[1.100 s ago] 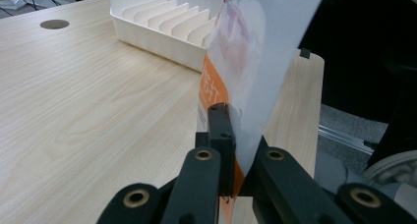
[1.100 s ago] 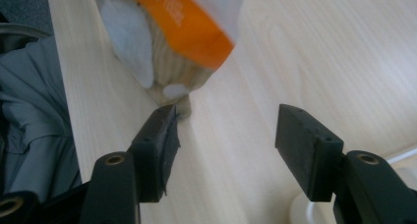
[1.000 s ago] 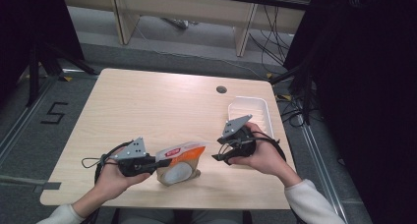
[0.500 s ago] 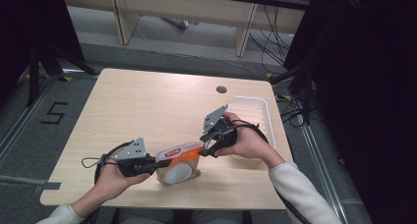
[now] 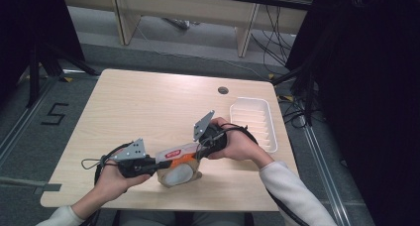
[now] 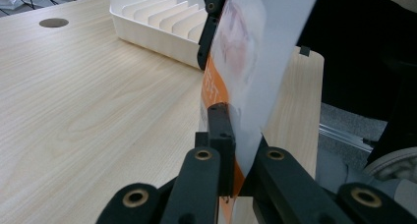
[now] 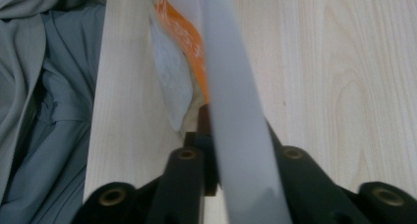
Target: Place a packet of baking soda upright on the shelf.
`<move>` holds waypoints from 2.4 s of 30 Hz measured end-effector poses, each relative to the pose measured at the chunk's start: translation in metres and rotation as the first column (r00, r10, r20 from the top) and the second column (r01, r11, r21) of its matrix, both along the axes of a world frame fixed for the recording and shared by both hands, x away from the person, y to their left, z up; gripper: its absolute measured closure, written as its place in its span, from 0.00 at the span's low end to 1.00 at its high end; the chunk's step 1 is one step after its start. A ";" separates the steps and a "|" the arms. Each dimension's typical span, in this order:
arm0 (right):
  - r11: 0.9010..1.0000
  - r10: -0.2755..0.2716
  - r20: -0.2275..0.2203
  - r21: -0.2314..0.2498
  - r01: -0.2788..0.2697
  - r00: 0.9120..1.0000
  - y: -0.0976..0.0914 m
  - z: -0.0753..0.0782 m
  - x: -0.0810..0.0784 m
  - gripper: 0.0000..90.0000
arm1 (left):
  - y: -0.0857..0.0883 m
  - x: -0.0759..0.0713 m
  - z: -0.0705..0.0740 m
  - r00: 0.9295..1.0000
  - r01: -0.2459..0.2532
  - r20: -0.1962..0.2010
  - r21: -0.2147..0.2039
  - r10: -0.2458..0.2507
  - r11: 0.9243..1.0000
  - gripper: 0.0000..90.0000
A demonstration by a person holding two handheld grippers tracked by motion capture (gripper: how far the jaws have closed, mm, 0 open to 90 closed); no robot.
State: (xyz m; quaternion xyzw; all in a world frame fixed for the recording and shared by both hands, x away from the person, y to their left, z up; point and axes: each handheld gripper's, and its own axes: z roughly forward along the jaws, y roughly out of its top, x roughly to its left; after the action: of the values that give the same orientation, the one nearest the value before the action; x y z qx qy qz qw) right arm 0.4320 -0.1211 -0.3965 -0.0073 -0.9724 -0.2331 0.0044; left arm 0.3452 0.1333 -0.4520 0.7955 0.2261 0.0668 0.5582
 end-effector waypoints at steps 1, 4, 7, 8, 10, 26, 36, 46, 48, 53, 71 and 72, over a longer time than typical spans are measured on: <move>1.000 0.003 0.003 -0.003 -0.003 1.000 0.000 0.000 0.000 0.96 | 0.000 -0.001 -0.001 1.000 -0.014 -0.022 -0.008 0.014 1.000 0.98; 1.000 -0.003 -0.003 -0.005 0.003 1.000 0.001 0.000 -0.002 1.00 | 0.006 -0.001 -0.003 0.999 -0.023 -0.024 -0.022 0.023 0.999 0.91; 1.000 -0.011 -0.026 -0.021 0.010 1.000 0.001 0.000 -0.001 1.00 | 0.014 -0.004 -0.007 0.996 -0.067 -0.062 -0.014 0.066 0.998 0.72; 0.999 -0.037 -0.037 -0.040 0.035 0.999 0.000 0.001 -0.002 1.00 | 0.017 -0.006 -0.009 0.996 -0.071 -0.062 -0.001 0.071 0.997 0.65; 0.999 -0.033 -0.038 -0.032 0.032 0.999 -0.001 0.000 0.000 1.00 | 0.024 -0.011 -0.014 0.993 -0.097 -0.064 0.009 0.097 0.995 0.55; 0.997 -0.078 -0.090 -0.028 0.076 0.993 0.002 0.023 -0.004 1.00 | 0.047 -0.032 -0.030 0.976 -0.179 -0.113 0.076 0.186 0.981 0.37; 0.994 -0.098 -0.080 -0.052 0.094 0.992 0.002 0.037 -0.002 1.00 | 0.046 -0.031 -0.034 0.968 -0.204 -0.139 0.064 0.211 0.977 0.37; 0.995 -0.095 -0.062 -0.040 0.093 0.993 -0.001 0.049 0.005 1.00 | 0.049 -0.029 -0.033 0.964 -0.215 -0.145 0.067 0.223 0.974 0.37; 0.995 -0.095 -0.055 -0.028 0.094 0.994 -0.003 0.052 0.006 1.00 | 0.049 -0.028 -0.034 0.966 -0.212 -0.140 0.061 0.218 0.975 0.37; 0.993 -0.117 -0.052 -0.033 0.116 0.992 -0.005 0.059 0.007 1.00 | 0.049 -0.028 -0.034 0.966 -0.212 -0.140 0.061 0.218 0.975 0.37; 0.991 -0.129 -0.025 -0.030 0.128 0.991 -0.016 0.076 0.013 1.00 | 0.050 -0.027 -0.034 0.964 -0.220 -0.138 0.061 0.226 0.974 0.37; 0.991 -0.132 -0.022 -0.032 0.131 0.991 -0.017 0.077 0.014 1.00 | 0.049 -0.028 -0.034 0.961 -0.227 -0.146 0.061 0.233 0.972 0.37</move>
State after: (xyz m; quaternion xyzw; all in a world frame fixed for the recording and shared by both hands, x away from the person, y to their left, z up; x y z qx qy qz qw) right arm 0.4460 -0.1380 -0.3191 -0.0741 -0.9731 -0.2180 0.0007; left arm 0.3172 0.1828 -0.4857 0.7787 0.3573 0.0752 0.5103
